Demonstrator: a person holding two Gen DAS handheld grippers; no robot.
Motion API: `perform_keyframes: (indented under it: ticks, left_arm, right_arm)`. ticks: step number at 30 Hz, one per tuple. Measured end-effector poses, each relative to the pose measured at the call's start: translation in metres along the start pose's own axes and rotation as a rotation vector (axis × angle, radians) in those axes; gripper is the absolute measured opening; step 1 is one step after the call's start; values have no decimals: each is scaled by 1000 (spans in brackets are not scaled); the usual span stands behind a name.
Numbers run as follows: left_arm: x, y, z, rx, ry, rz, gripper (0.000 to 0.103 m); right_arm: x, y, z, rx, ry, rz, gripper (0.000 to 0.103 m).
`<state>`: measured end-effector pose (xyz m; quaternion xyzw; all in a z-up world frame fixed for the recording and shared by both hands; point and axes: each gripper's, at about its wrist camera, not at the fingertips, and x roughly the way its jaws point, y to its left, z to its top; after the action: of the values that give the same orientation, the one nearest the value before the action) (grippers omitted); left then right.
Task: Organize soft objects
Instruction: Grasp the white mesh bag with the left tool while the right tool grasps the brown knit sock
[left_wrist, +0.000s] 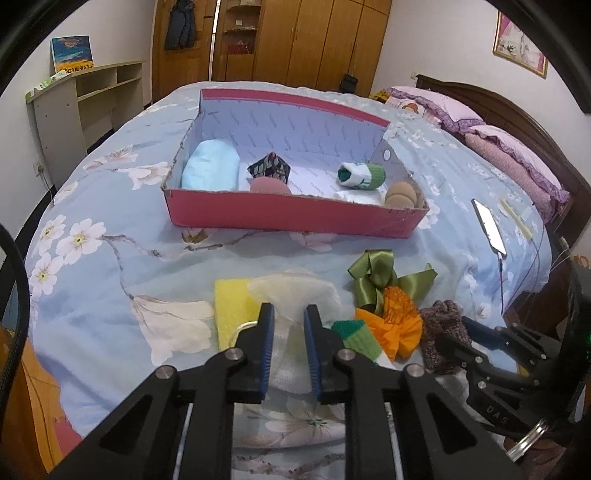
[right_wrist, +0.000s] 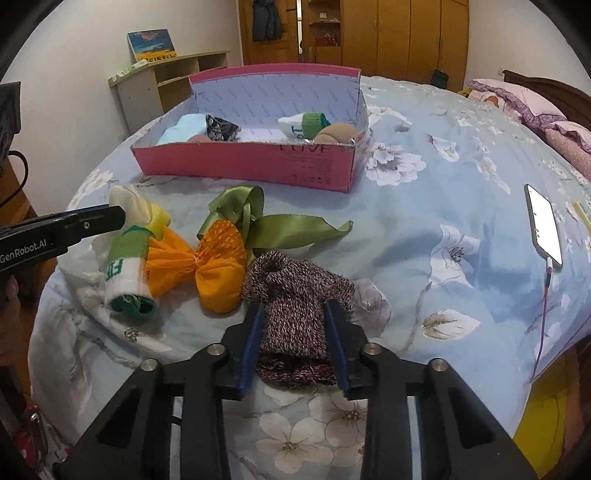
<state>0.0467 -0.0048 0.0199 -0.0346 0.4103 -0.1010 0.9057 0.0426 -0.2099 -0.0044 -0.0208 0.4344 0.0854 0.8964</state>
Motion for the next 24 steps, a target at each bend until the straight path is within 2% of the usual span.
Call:
perform_keyframes:
  ticks: [6,24]
  left_arm:
    - [-7,0,1,-1,-16,-8,15]
    - [-32,0,6,-2,-77,-18,14]
  right_arm:
    - [-7,0,2,7,-21,11,23]
    - [-44,8,17,-7,-131,22,21]
